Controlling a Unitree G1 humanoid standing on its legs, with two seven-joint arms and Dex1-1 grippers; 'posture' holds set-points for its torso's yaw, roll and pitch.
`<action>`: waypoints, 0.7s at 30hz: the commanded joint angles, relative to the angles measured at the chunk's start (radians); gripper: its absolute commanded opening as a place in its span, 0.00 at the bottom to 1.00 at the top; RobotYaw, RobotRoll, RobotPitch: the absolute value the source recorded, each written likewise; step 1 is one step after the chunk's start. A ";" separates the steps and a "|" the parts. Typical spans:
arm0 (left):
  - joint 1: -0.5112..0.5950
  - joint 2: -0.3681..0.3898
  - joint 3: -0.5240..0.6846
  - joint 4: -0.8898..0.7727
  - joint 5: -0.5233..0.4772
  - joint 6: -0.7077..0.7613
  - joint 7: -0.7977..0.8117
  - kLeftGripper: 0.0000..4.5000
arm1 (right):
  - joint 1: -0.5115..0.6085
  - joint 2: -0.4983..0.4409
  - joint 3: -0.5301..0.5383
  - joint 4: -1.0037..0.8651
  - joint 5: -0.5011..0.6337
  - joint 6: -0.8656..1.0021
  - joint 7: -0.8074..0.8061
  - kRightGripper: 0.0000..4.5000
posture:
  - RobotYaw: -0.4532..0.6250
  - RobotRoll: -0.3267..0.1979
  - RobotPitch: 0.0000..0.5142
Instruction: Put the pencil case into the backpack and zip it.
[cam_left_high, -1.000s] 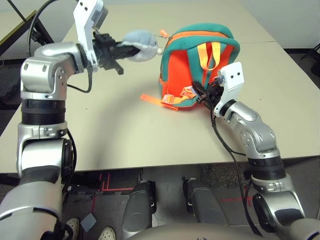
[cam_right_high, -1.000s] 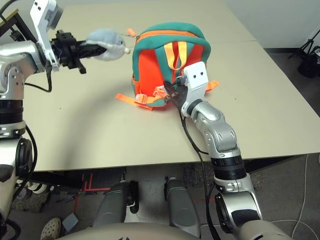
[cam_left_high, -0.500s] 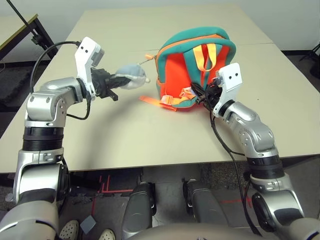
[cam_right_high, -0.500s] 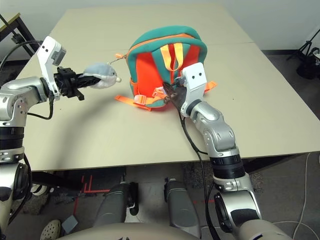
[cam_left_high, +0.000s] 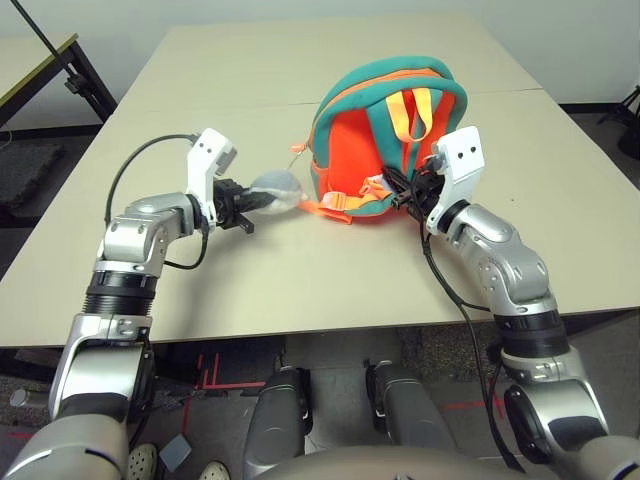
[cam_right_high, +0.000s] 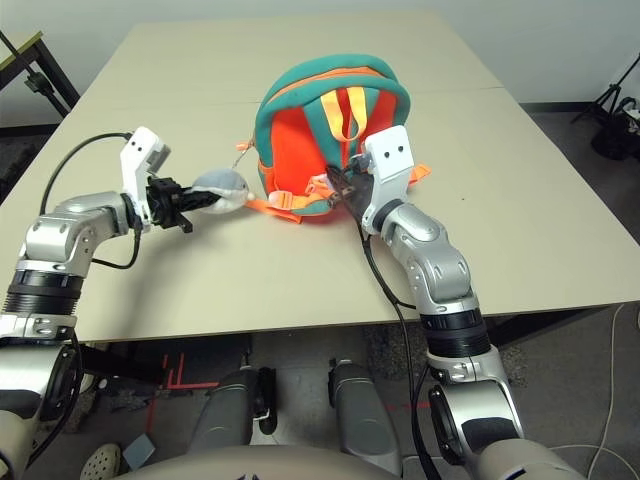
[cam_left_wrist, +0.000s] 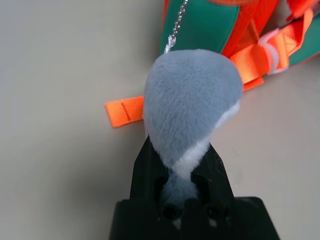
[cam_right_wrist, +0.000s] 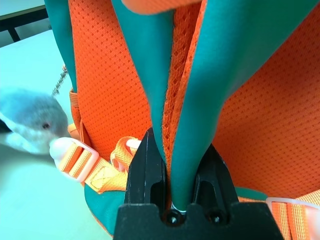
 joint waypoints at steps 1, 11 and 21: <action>0.013 -0.001 -0.041 0.077 0.051 -0.013 -0.015 0.04 | 0.001 -0.001 -0.002 0.001 -0.009 0.010 -0.005 0.08 | 0.41 0.62 0.23; -0.011 -0.051 -0.058 0.193 0.073 -0.097 -0.035 0.03 | 0.001 0.004 0.003 -0.003 -0.013 0.011 -0.008 0.08 | 0.39 0.62 0.23; -0.023 -0.044 0.049 0.022 -0.023 0.052 -0.041 0.60 | 0.011 -0.061 -0.009 -0.094 0.048 0.118 0.076 0.46 | 0.39 0.62 0.25</action>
